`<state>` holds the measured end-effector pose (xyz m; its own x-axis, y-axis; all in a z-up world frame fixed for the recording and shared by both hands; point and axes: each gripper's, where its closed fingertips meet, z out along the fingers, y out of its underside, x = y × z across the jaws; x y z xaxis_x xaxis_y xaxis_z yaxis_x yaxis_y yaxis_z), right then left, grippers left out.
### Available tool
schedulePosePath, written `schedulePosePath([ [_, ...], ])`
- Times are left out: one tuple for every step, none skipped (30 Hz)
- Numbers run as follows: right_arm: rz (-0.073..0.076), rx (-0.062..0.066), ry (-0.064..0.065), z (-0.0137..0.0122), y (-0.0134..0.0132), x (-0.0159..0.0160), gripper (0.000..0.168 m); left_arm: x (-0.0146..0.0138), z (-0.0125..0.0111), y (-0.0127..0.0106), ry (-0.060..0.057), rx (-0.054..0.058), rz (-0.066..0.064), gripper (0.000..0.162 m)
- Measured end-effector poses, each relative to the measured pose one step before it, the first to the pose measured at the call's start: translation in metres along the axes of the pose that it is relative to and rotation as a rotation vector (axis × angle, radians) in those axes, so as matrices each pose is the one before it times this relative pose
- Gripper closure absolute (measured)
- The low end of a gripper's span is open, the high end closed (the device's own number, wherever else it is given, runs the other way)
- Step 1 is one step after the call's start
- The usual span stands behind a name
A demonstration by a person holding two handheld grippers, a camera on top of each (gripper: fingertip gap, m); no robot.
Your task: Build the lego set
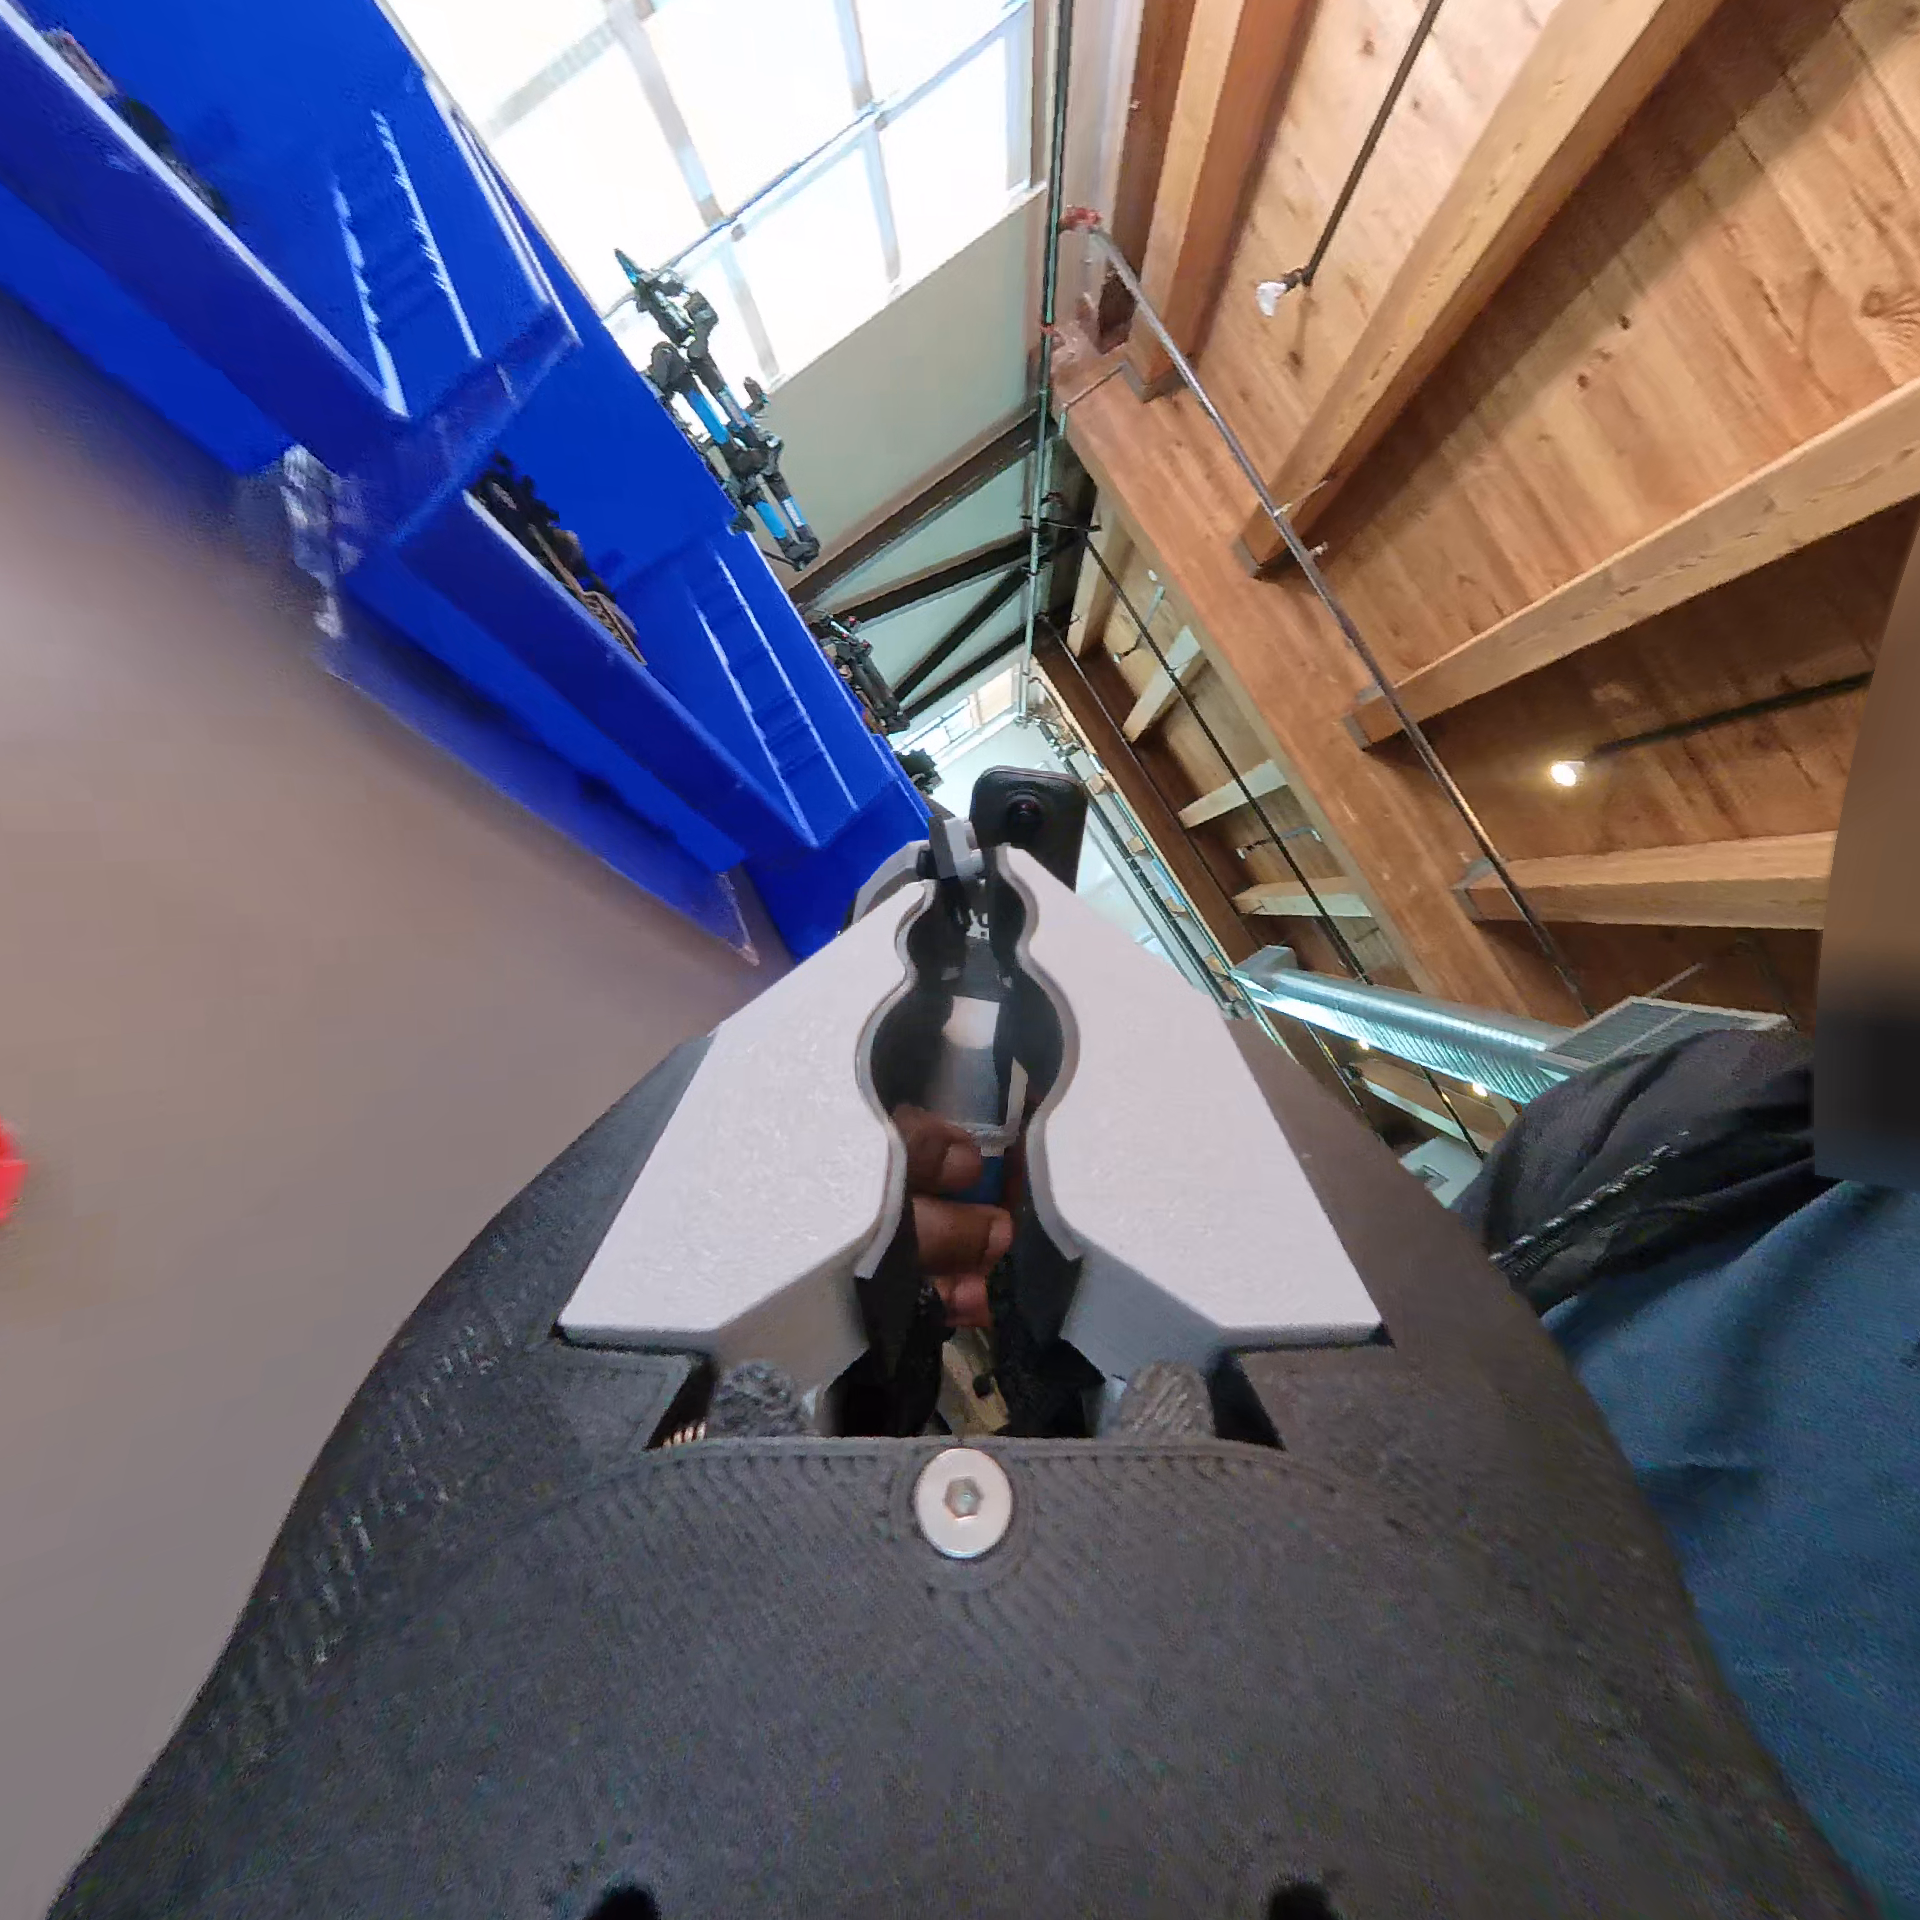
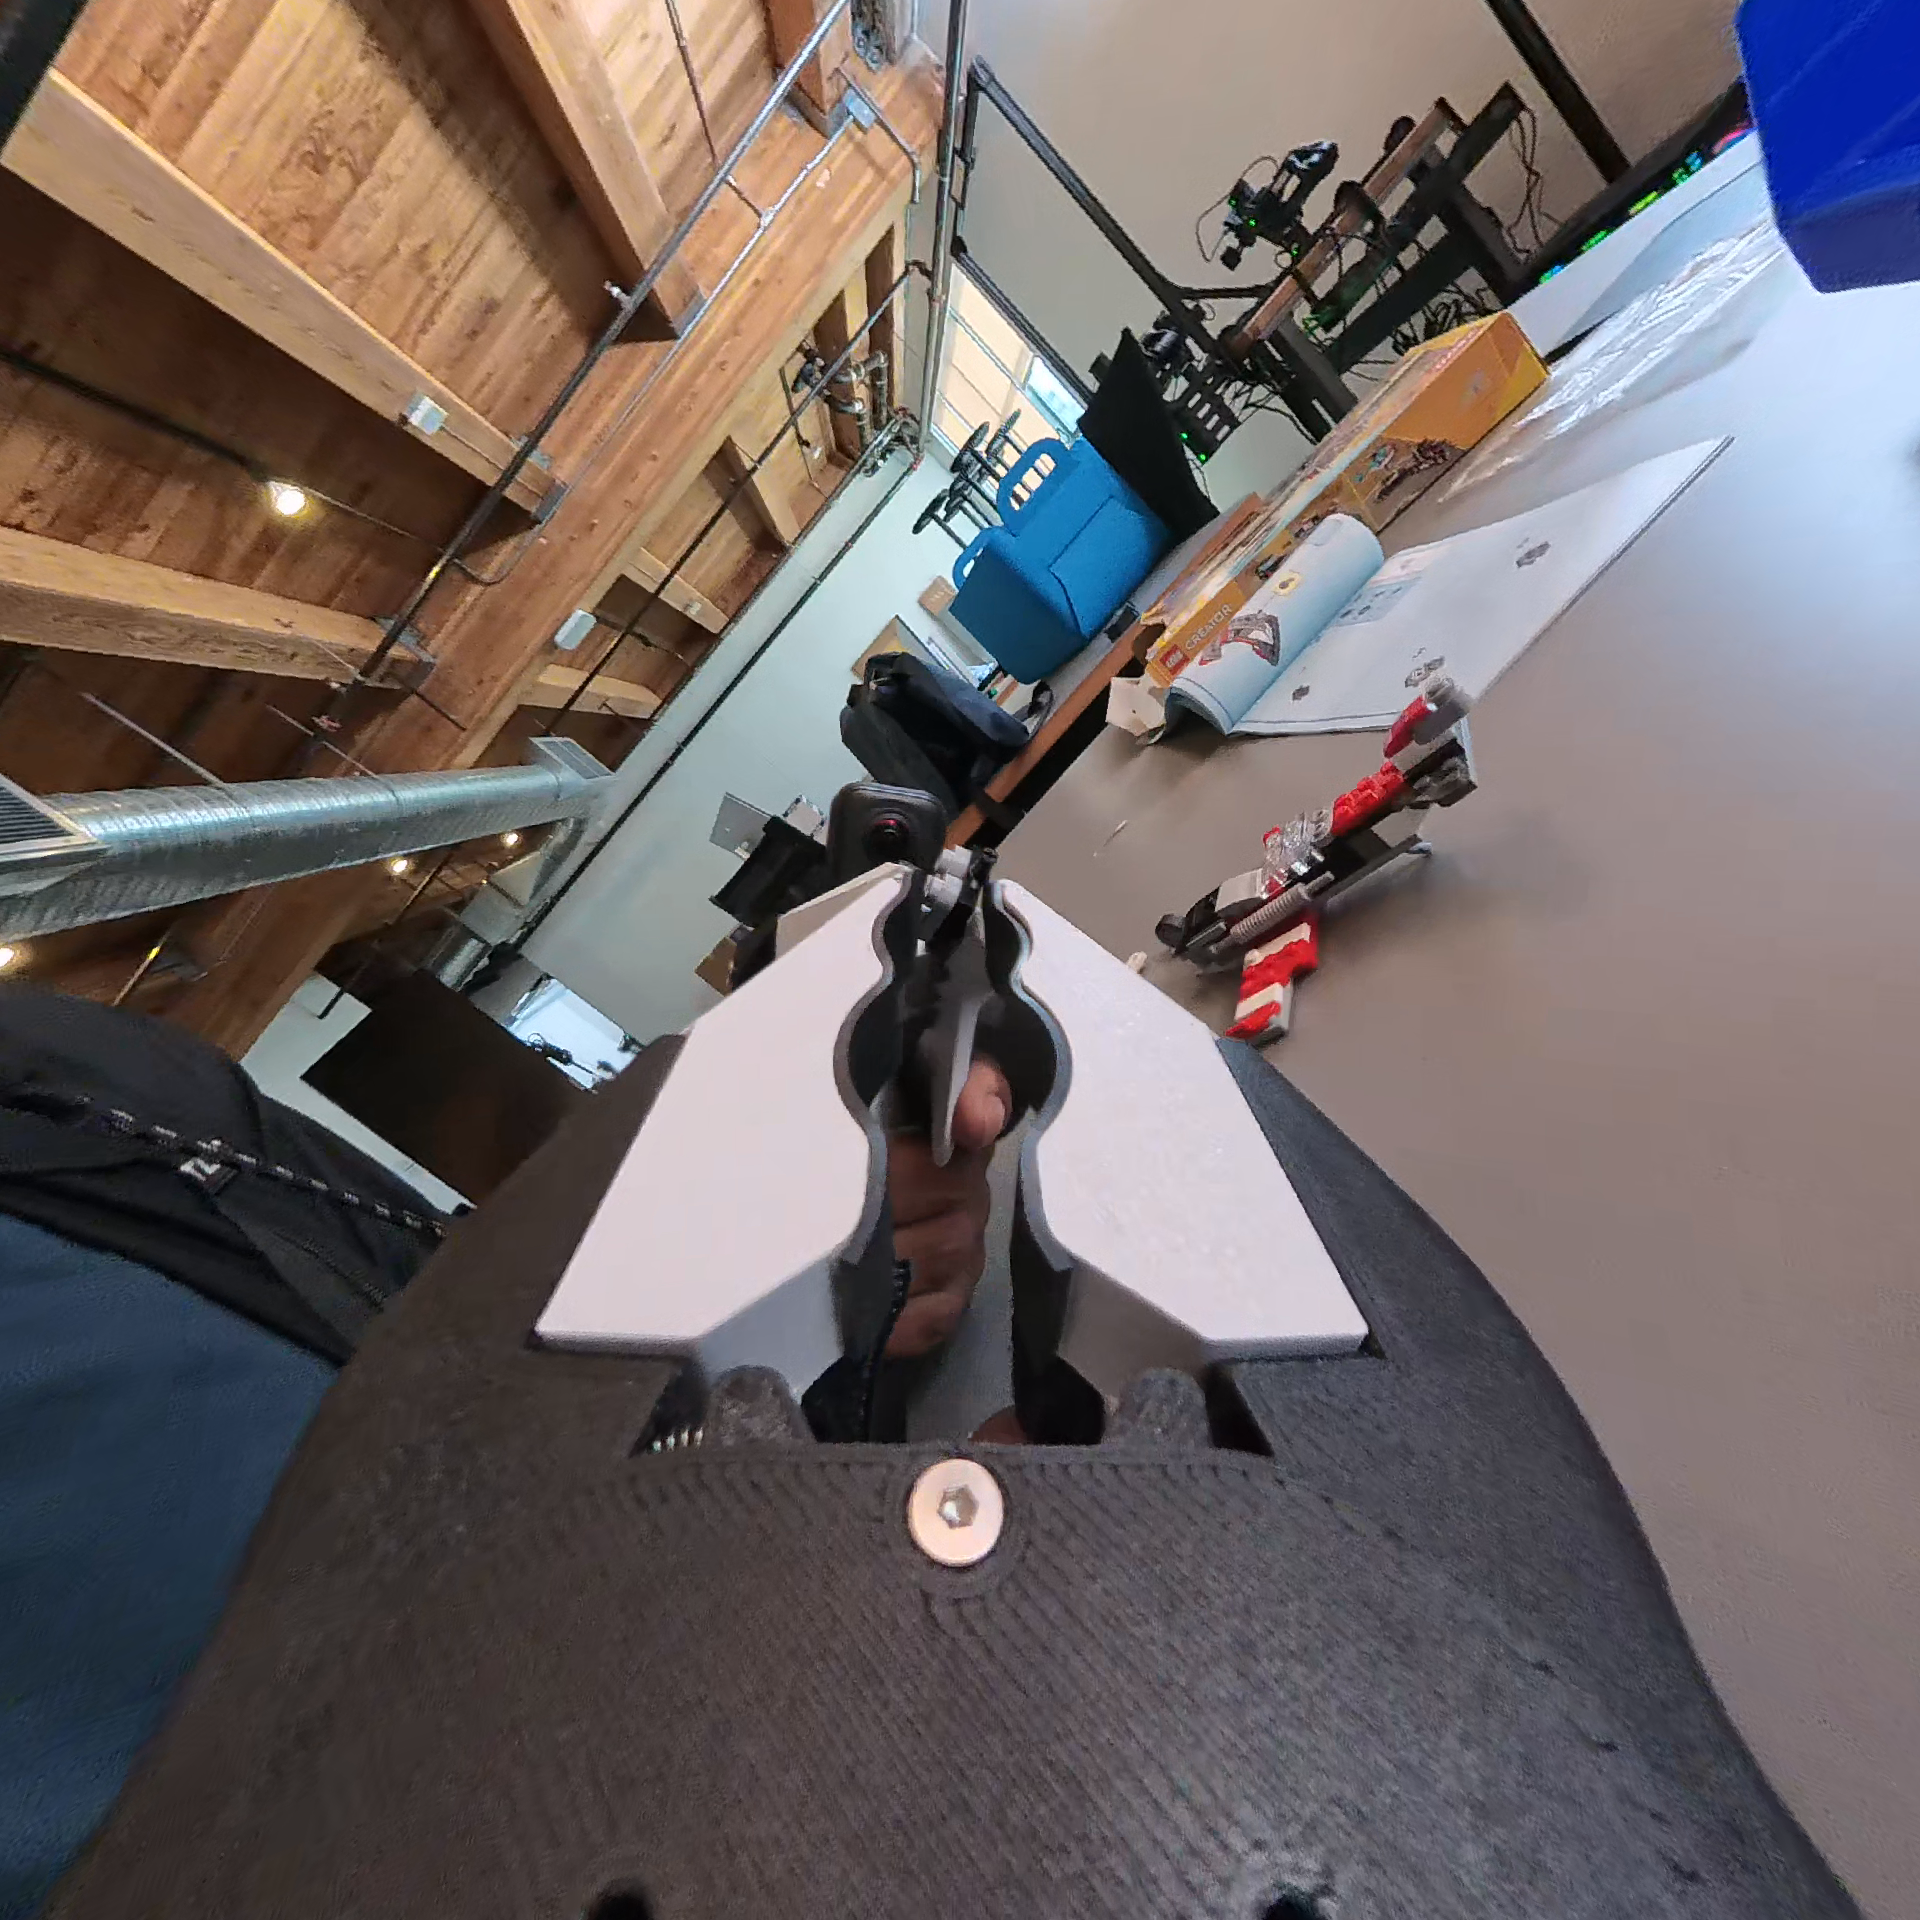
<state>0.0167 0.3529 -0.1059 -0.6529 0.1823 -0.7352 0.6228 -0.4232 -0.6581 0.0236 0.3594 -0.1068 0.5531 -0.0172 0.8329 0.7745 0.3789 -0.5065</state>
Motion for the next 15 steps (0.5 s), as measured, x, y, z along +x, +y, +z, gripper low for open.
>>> schedulePosePath([
  [-0.0039,-0.0057,0.0032,0.00478,-0.00059,0.00134,0.154,-0.00117,-0.00261,-0.00407,-0.0103,0.0034,0.0066,0.153],
  [-0.0060,-0.0038,0.0086,0.00437,-0.00063,0.00189,0.151,-0.00054,-0.00281,-0.00379,-0.0075,0.0047,0.0060,0.153],
  [-0.0068,-0.0059,0.0070,0.00414,-0.00007,0.00142,0.148,-0.00046,-0.00284,-0.00315,-0.0075,0.0069,0.0016,0.154],
  [-0.0025,-0.0072,0.0047,0.00398,0.00045,0.00069,0.146,-0.00040,-0.00302,-0.00291,-0.0058,0.0097,-0.0047,0.154],
  [0.0020,-0.0085,0.0011,0.00377,0.00034,-0.00062,0.145,0.00038,-0.00302,-0.00257,0.0006,0.0134,-0.0132,0.154],
  [-0.0036,-0.0084,0.0038,0.00350,0.00004,-0.00145,0.142,0.00149,-0.00291,-0.00262,0.0071,0.0169,-0.0197,0.153],
  [-0.0125,-0.0073,0.0090,0.00269,-0.00050,-0.00201,0.140,0.00198,-0.00272,-0.00267,0.0100,0.0190,-0.0214,0.154],
  [-0.0182,-0.0069,0.0119,0.00169,-0.00090,-0.00235,0.139,0.00180,-0.00264,-0.00340,0.0093,0.0217,-0.0210,0.153],
  [-0.0160,-0.0077,0.0131,0.00053,-0.00069,-0.00252,0.136,0.00152,-0.00248,-0.00405,0.0079,0.0236,-0.0214,0.153],
  [-0.0123,-0.0029,0.0080,-0.00088,-0.00043,-0.00328,0.134,0.00164,-0.00210,-0.00395,0.0086,0.0198,-0.0210,0.153],
  [-0.0077,0.0070,0.0060,-0.00228,-0.00070,-0.00326,0.133,0.00135,-0.00162,-0.00346,0.0059,0.0161,-0.0165,0.154],
  [-0.0049,0.0143,0.0107,-0.00323,-0.00083,-0.00220,0.132,0.00067,-0.00124,-0.00275,0.0011,0.0122,-0.0095,0.153],
  [-0.0065,0.0128,0.0115,-0.00363,-0.00011,-0.00156,0.132,0.00008,-0.00077,-0.00176,-0.0029,0.0073,-0.0031,0.153],
  [-0.0137,0.0068,0.0165,-0.00387,0.00082,-0.00035,0.132,-0.00083,-0.00057,-0.00108,-0.0086,0.0056,0.0011,0.153],
  [-0.0259,0.0009,0.0312,-0.00401,0.00160,0.00195,0.132,-0.00117,-0.00063,-0.00038,-0.0112,0.0050,0.0042,0.153],
])
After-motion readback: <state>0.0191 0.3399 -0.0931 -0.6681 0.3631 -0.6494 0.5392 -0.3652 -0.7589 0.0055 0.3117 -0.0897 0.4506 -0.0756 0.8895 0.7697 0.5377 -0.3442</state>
